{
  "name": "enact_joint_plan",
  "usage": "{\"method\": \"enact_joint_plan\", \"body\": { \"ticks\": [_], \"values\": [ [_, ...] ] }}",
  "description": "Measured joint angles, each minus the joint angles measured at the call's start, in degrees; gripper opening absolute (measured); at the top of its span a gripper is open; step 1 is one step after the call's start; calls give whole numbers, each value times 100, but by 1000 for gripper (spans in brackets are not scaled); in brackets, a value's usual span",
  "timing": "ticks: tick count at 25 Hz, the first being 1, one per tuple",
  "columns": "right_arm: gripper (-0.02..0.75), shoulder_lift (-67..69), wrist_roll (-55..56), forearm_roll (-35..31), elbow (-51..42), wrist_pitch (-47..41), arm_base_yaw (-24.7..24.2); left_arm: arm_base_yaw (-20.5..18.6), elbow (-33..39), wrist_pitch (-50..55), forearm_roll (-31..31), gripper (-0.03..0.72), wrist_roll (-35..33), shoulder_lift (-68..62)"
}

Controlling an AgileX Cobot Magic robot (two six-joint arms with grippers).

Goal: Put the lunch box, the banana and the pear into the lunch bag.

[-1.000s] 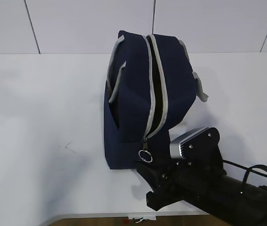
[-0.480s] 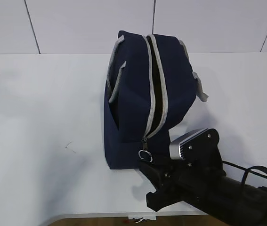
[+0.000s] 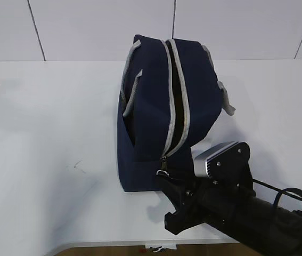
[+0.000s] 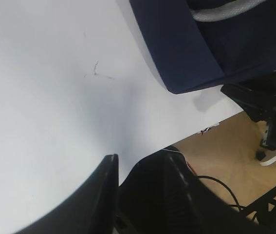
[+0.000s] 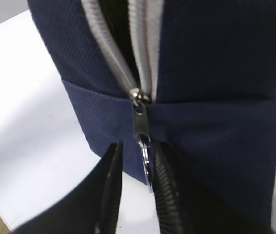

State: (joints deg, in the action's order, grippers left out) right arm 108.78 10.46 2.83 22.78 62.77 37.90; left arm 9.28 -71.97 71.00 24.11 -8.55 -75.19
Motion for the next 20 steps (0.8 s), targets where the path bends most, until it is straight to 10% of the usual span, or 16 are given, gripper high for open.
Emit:
{"method": "enact_joint_plan", "body": {
  "ticks": [20],
  "values": [
    [153,0,0,10,0,-129,0,0,0,5,82,244,0,24]
  ]
}}
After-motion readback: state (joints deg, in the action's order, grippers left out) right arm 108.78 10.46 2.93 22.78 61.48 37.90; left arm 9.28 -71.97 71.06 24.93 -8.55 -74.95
